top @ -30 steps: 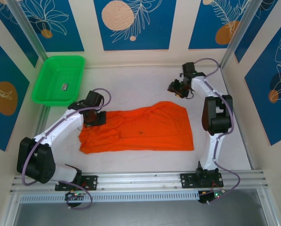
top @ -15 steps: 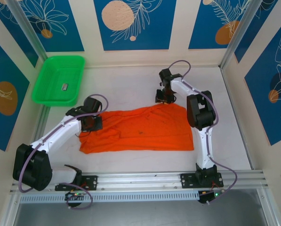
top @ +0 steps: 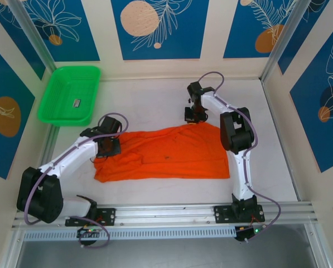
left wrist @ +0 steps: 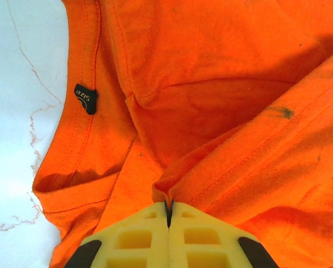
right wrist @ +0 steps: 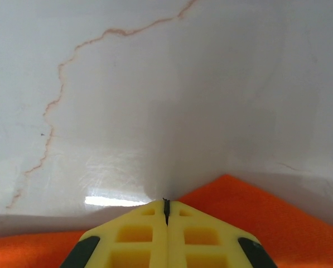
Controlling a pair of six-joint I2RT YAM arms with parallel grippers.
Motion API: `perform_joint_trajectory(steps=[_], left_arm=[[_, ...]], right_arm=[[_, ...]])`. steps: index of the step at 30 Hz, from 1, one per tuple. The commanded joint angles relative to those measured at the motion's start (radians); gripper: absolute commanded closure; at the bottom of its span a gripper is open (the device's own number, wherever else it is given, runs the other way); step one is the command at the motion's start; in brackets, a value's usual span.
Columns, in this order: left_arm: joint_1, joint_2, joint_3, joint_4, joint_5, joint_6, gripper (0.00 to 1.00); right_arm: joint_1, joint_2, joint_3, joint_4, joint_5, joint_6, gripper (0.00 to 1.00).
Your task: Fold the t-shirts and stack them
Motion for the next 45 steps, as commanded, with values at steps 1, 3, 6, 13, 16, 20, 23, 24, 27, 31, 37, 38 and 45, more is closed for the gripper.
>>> perform_joint_trajectory(steps=[1,3,6,13,16,20,23,24,27,31,37,38,45], left_arm=[[-0.003,0.011,-0.011,-0.022,-0.039,-0.024,1.00],[-0.003,0.011,-0.015,-0.022,-0.040,-0.024,1.00],[-0.003,0.011,-0.022,-0.024,-0.041,-0.023,1.00],[-0.003,0.018,-0.026,-0.021,-0.031,-0.025,1.00],[-0.003,0.023,-0.025,-0.022,-0.030,-0.025,1.00],[-0.003,0.025,-0.023,-0.030,-0.043,-0.032,1.00],[-0.003,0.028,-0.027,-0.036,-0.049,-0.039,1.00],[-0.003,0.029,-0.026,-0.036,-0.052,-0.038,1.00],[-0.002,0.034,-0.028,-0.034,-0.057,-0.040,1.00],[-0.003,0.039,-0.028,-0.030,-0.057,-0.041,1.00],[-0.003,0.053,-0.020,-0.035,-0.063,-0.048,1.00],[-0.003,0.055,-0.019,-0.039,-0.064,-0.051,1.00],[-0.003,0.081,-0.017,-0.056,-0.081,-0.067,1.00]], right_arm=[[0.006,-0.085,-0.033,0.017,-0.027,0.023,1.00],[0.004,-0.101,-0.037,0.014,-0.016,0.031,0.97],[-0.007,-0.100,-0.018,-0.030,0.038,0.052,0.74],[-0.017,-0.079,-0.014,-0.059,0.098,0.069,0.54],[-0.022,-0.028,0.028,-0.100,0.127,0.068,0.53],[-0.030,0.009,0.058,-0.111,0.149,0.061,0.52],[-0.029,0.014,0.056,-0.101,0.149,0.049,0.51],[-0.027,0.019,0.058,-0.104,0.148,0.045,0.52],[-0.027,0.033,0.060,-0.110,0.125,0.041,0.55],[-0.031,0.032,0.048,-0.112,0.099,0.047,0.81],[-0.018,-0.115,-0.085,0.002,0.063,0.045,0.96],[-0.014,-0.145,-0.110,0.020,0.066,0.046,0.96],[0.054,-0.407,-0.415,0.163,0.119,0.066,0.94]])
